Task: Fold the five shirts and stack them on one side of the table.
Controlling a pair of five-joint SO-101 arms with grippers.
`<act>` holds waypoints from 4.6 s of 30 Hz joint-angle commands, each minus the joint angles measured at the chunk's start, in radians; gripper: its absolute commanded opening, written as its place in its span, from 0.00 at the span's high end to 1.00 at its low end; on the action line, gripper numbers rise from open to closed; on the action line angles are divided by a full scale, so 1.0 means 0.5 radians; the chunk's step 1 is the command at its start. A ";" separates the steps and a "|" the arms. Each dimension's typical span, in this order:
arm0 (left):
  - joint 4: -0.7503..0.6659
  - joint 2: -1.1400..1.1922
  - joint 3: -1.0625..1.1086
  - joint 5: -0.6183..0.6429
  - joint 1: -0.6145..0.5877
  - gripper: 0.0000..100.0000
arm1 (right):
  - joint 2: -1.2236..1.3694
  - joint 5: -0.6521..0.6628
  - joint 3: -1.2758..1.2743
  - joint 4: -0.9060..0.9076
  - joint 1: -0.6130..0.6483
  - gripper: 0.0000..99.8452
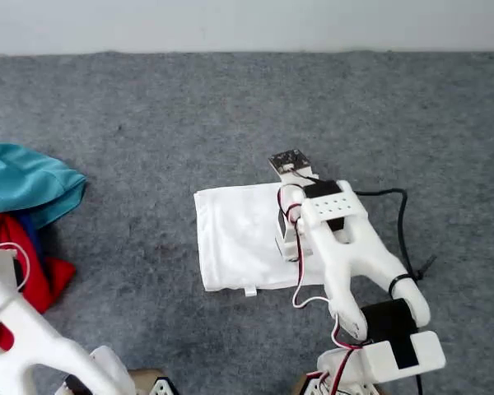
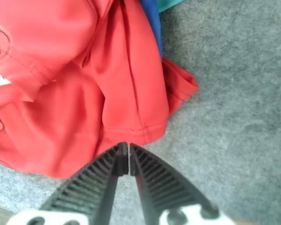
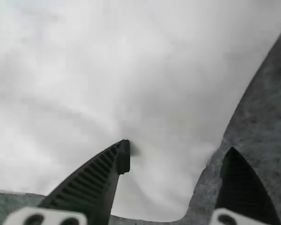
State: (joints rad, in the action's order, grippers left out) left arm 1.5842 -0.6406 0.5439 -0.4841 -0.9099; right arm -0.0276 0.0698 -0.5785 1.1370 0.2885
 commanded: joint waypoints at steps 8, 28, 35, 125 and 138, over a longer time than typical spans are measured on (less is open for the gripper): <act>0.040 -0.040 -0.066 0.015 -0.009 0.98 | 0.373 -0.037 0.098 0.008 -0.054 0.98; 0.040 -0.040 -0.066 0.015 -0.009 0.98 | 0.532 2.550 1.280 0.173 -0.855 0.99; 0.040 -0.052 0.026 0.012 -0.009 0.98 | 0.652 2.673 1.310 -0.103 -0.781 0.94; 0.015 -0.052 0.127 0.009 -0.003 0.98 | 0.471 1.292 1.611 0.232 -2.024 0.67; -0.031 -0.052 0.005 -0.144 -0.003 0.98 | 0.272 1.178 1.531 1.321 -1.720 0.97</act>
State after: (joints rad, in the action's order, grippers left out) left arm 1.5812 -0.6437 0.5992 -0.4902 -0.9114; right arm 0.1857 0.7188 0.1826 1.7446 -0.5907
